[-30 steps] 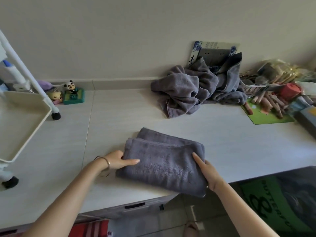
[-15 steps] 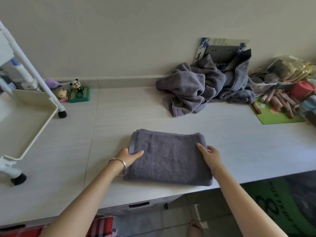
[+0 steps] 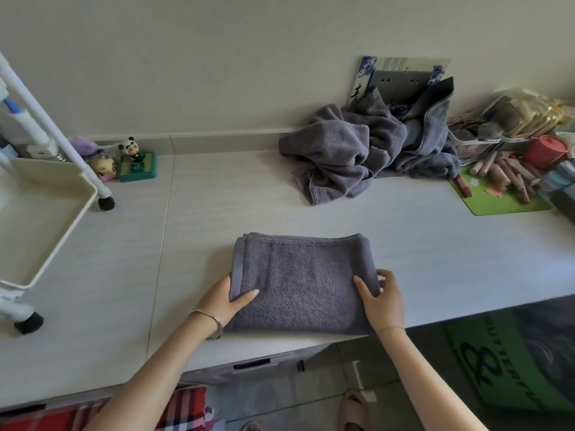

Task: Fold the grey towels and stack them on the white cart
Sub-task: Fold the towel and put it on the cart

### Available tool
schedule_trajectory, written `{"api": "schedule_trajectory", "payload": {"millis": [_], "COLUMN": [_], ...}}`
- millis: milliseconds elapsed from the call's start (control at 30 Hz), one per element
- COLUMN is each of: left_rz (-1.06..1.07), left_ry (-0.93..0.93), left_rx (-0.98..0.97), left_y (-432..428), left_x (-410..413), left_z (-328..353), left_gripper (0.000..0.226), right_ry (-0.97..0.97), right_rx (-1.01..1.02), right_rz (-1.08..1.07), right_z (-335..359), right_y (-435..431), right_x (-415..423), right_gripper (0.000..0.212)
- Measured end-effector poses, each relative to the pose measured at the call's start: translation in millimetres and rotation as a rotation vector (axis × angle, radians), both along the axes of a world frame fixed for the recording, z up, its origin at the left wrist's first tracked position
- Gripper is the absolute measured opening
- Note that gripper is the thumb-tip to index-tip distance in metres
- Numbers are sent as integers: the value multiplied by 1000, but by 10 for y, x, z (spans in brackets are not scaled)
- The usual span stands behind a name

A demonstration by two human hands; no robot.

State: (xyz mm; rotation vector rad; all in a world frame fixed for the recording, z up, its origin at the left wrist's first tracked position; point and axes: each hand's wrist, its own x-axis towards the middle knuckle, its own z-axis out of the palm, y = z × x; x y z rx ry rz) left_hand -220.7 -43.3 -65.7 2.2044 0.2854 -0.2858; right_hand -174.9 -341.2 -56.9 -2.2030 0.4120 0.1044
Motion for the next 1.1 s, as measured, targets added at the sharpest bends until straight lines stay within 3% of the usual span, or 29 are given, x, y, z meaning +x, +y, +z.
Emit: {"api": "schedule_trajectory", "payload": {"millis": [33,100,200,367,467,667,767,867,1000,1100], "left_rz": [14,83,-44,-330,-287,-184,-181,-189,11,238], "left_ry": [-7,-190,-460,-278,-103,-153,-158,-135,-135,-41], "left_rx": [120,399,623,711,631,644,641,619,356,105], "left_y": [7,18,-161,-574,-564,-585,-592,-580,-449,-298], "left_x": [8,61,194,350,392,367,376,369,283,160], "left_z": [34,153,302,217,11,-116,-91,-58,135,258], "left_gripper": [58,78,81,84,85,83,96,108,121,104], "right_ry": [-37,-207,-410,-210,-46,-82,-70,-40,-64,156], "right_rx": [-60,-204,-346,-608,-629,-566,-543,-477,-194,59], "right_rz": [14,88,298,475,451,457,462,517,418,186], "right_z": [17,103,253,117,-48,-175,-154,-95,72,222], "right_y": [8,73,312,488,283,219,219,186,41,-79], "right_x": [-1,4,13,172,233,208,215,234,225,221], "right_gripper": [54,64,58,72,71,81,82,70,80,88]}}
